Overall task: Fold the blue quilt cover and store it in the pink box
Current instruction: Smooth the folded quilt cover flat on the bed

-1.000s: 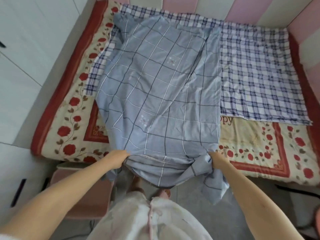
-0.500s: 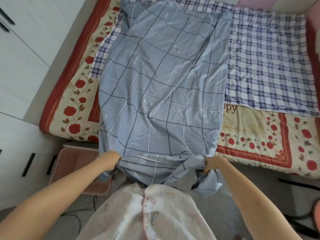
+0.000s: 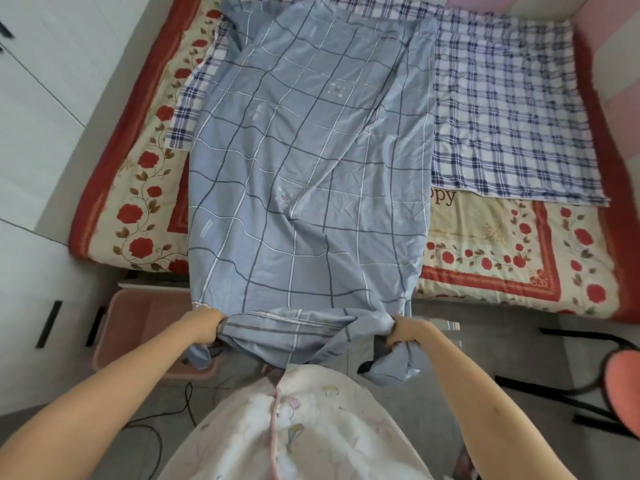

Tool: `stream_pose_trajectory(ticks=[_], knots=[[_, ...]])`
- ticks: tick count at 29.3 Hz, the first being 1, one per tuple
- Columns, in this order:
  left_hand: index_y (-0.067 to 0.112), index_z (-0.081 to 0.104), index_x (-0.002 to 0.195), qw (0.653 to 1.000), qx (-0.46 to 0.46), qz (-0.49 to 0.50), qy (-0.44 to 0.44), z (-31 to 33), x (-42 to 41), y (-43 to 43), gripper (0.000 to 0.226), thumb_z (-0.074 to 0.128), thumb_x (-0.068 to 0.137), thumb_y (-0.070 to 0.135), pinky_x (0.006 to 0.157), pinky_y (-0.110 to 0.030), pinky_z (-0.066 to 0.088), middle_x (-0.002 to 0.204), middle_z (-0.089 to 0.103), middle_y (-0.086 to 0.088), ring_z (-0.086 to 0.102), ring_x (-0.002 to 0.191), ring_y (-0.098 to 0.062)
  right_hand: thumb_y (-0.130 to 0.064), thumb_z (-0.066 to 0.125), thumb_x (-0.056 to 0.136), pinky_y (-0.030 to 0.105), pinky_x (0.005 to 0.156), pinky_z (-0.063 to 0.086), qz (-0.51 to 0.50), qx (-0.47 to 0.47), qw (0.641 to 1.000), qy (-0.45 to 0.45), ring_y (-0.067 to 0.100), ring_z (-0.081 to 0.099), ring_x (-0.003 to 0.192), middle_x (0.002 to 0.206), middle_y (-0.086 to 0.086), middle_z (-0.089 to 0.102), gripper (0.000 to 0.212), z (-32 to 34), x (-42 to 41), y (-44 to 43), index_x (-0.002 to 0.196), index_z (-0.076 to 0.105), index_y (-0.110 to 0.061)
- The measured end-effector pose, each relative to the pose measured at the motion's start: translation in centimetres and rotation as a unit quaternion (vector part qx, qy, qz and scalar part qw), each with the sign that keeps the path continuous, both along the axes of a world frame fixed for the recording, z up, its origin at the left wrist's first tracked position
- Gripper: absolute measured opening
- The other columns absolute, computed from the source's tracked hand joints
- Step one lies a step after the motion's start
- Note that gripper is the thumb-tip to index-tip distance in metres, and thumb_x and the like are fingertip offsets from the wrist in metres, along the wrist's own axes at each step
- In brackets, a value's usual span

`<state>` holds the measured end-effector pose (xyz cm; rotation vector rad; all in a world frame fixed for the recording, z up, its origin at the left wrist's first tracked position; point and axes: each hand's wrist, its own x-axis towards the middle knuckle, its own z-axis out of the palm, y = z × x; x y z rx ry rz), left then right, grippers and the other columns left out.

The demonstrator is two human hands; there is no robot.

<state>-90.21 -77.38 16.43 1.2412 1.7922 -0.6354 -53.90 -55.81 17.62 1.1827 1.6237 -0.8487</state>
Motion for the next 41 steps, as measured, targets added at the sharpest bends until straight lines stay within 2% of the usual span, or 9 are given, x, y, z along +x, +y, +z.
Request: stream_pose_trajectory(ticks=[2, 7, 9, 12, 16, 21, 28, 34, 41], knots=[[0.020, 0.061, 0.105, 0.999, 0.005, 0.040, -0.024, -0.6, -0.5, -0.6, 0.024, 0.050, 0.083, 0.016, 0.073, -0.031, 0.049, 0.099, 0.060, -0.007, 0.059, 0.088, -0.023, -0.027, 0.057, 0.092, 0.029, 0.092, 0.045, -0.052, 0.033, 0.998, 0.021, 0.024, 0.053, 0.108, 0.122, 0.009, 0.052, 0.059, 1.0, -0.6, -2.4, 0.142, 0.034, -0.006], [0.010, 0.057, 0.098, 0.965, 0.098, 0.230, -0.084, -2.6, 0.2, -2.7, 0.018, 0.059, 0.081, 0.009, 0.067, -0.027, 0.042, 0.099, 0.059, -0.008, 0.056, 0.090, -0.023, -0.036, 0.049, 0.097, 0.015, 0.036, 0.034, -0.310, 0.100, 0.943, 0.064, 0.010, 0.042, 0.052, 0.077, -0.002, 0.055, 0.041, -0.9, -0.3, -6.0, 0.133, 0.033, -0.027], [0.006, 0.059, 0.105, 0.921, 0.143, 0.353, -0.080, -3.3, 1.2, -3.1, 0.028, 0.064, 0.077, 0.005, 0.075, -0.030, 0.044, 0.107, 0.057, -0.014, 0.055, 0.100, -0.031, -0.027, 0.042, 0.099, 0.020, 0.050, 0.042, -0.476, 0.102, 0.870, 0.080, 0.012, 0.047, 0.053, 0.066, 0.001, 0.051, 0.006, -1.0, -0.5, -7.4, 0.093, 0.042, -0.029], [0.007, 0.061, 0.114, 0.814, 0.172, 0.555, -0.026, -3.1, 2.7, -2.7, 0.035, 0.066, 0.080, 0.014, 0.093, -0.041, 0.045, 0.126, 0.046, -0.026, 0.048, 0.115, -0.042, -0.006, 0.035, 0.099, 0.029, 0.063, 0.048, -0.600, 0.047, 0.781, 0.168, 0.015, 0.053, 0.069, 0.080, 0.003, 0.053, 0.028, 0.4, -2.1, -8.4, 0.078, 0.049, -0.016], [0.005, 0.051, 0.131, 0.749, 0.139, 0.647, -0.040, -2.2, 2.8, 0.5, 0.049, 0.064, 0.086, 0.019, 0.098, -0.040, 0.040, 0.138, 0.041, -0.025, 0.041, 0.124, -0.039, -0.003, 0.029, 0.100, 0.025, 0.055, 0.052, -0.653, 0.054, 0.722, 0.222, 0.015, 0.054, 0.071, 0.083, 0.003, 0.052, 0.030, 1.5, -4.1, -6.6, 0.081, 0.050, -0.014], [-0.005, 0.056, 0.111, 0.684, 0.158, 0.703, -0.114, -2.0, 1.2, 5.4, 0.042, 0.070, 0.075, 0.014, 0.085, -0.037, 0.045, 0.115, 0.057, -0.019, 0.056, 0.103, -0.033, -0.012, 0.039, 0.102, 0.030, 0.098, 0.044, -0.685, 0.030, 0.705, 0.181, 0.022, 0.055, 0.109, 0.115, 0.010, 0.058, 0.028, -0.3, -3.8, -1.9, 0.124, 0.051, -0.001], [0.003, 0.060, 0.116, 0.715, 0.208, 0.668, 0.000, -1.7, -0.1, 16.4, 0.050, 0.072, 0.074, 0.025, 0.089, -0.037, 0.046, 0.125, 0.052, -0.024, 0.051, 0.112, -0.040, -0.002, 0.061, 0.089, 0.041, 0.102, 0.044, -0.636, -0.023, 0.691, 0.342, 0.034, 0.050, 0.125, 0.145, 0.014, 0.039, 0.068, -1.3, -6.0, 6.1, 0.147, 0.027, -0.007], [-0.007, 0.066, 0.100, 0.705, 0.315, 0.635, -0.038, -4.4, 4.0, 26.2, 0.032, 0.063, 0.078, 0.016, 0.087, -0.044, 0.046, 0.102, 0.063, -0.029, 0.060, 0.098, -0.037, -0.006, 0.059, 0.090, 0.036, 0.092, 0.043, -0.540, 0.079, 0.782, 0.300, 0.021, 0.046, 0.111, 0.139, 0.008, 0.039, 0.058, -5.4, -5.4, 18.8, 0.142, 0.034, -0.014], [0.003, 0.067, 0.099, 0.836, 0.323, 0.434, -0.090, -11.9, 9.9, 37.7, 0.022, 0.064, 0.078, -0.001, 0.096, -0.033, 0.037, 0.112, 0.058, -0.016, 0.052, 0.111, -0.031, -0.015, 0.051, 0.092, 0.031, 0.062, 0.043, -0.408, 0.225, 0.867, 0.176, 0.024, 0.048, 0.086, 0.137, 0.017, 0.039, 0.060, -14.5, -2.2, 34.3, 0.145, 0.023, -0.021]])
